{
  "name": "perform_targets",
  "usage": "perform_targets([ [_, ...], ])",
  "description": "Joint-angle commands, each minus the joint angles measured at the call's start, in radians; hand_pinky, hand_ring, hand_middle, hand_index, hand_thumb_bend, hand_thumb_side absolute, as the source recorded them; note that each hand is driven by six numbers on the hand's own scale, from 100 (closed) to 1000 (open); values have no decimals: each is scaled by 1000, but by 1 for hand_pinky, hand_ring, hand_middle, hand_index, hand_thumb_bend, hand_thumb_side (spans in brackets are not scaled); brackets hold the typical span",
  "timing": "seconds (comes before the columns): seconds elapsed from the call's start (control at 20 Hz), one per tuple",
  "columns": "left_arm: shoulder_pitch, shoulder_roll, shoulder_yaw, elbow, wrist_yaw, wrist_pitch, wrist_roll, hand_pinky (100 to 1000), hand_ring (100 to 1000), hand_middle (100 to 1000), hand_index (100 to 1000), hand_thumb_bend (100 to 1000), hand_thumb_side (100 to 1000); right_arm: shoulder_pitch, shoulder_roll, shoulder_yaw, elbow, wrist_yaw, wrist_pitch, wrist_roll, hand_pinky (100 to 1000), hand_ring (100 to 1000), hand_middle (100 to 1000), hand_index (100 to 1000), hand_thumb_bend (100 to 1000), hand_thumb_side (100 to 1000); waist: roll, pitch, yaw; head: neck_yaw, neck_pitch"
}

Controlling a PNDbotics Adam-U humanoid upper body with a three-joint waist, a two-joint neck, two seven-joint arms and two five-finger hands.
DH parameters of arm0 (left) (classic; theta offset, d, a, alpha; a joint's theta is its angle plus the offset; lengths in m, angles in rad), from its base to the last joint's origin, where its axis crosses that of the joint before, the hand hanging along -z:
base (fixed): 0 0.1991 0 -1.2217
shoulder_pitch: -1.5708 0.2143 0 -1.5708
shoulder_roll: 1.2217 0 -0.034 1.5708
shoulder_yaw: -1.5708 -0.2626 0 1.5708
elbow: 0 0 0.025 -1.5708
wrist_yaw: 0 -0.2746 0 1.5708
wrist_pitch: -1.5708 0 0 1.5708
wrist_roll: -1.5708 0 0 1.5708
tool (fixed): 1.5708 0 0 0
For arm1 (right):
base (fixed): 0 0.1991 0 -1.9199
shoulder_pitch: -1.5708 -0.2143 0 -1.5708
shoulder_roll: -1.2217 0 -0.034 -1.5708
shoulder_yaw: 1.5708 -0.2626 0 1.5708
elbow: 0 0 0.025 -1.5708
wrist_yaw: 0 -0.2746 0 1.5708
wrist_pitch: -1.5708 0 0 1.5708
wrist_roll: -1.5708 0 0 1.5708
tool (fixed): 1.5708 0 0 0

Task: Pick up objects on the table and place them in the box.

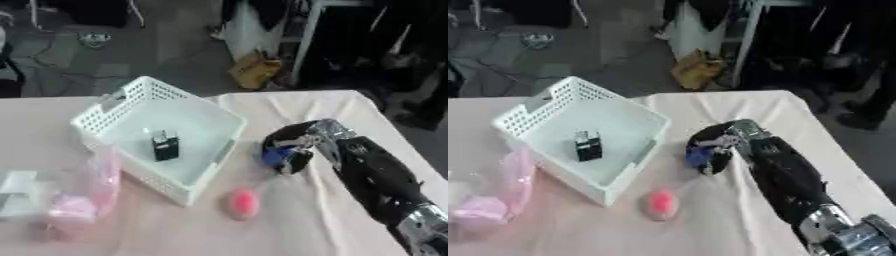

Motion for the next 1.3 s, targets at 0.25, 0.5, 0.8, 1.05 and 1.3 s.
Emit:
perform_targets([
  [0.25, -31, -1, 1, -10, 7, -5, 0, 725, 942, 938, 938, 100, 904, -8, -41, -9, -3, 14, -119, 114, 757, 815, 857, 811, 206, 195, 20, 13, 6, -22, -25],
  [0.5, -31, 0, 1, -10, 7, -5, -1, 725, 942, 938, 938, 100, 904, -9, -40, -9, -4, 6, -117, 94, 620, 672, 706, 744, 155, 188, 20, 12, 6, -19, -18],
  [0.8, -29, 2, 2, -10, 8, -4, 0, 726, 942, 938, 937, 100, 903, -12, -43, -12, -3, -16, -107, 63, 404, 478, 514, 608, 100, 208, 20, 9, 3, -14, -11],
  [1.05, -28, 2, 2, -10, 8, -4, -1, 726, 942, 938, 937, 100, 903, -12, -46, -13, -5, -29, -93, 18, 290, 399, 442, 522, 100, 200, 20, 8, 2, -14, -9],
  [1.3, -27, 4, 2, -10, 8, -3, -1, 725, 942, 938, 937, 100, 903, -14, -49, -17, 5, -51, -76, -23, 160, 317, 380, 459, 100, 201, 21, 8, 0, -12, -6],
])
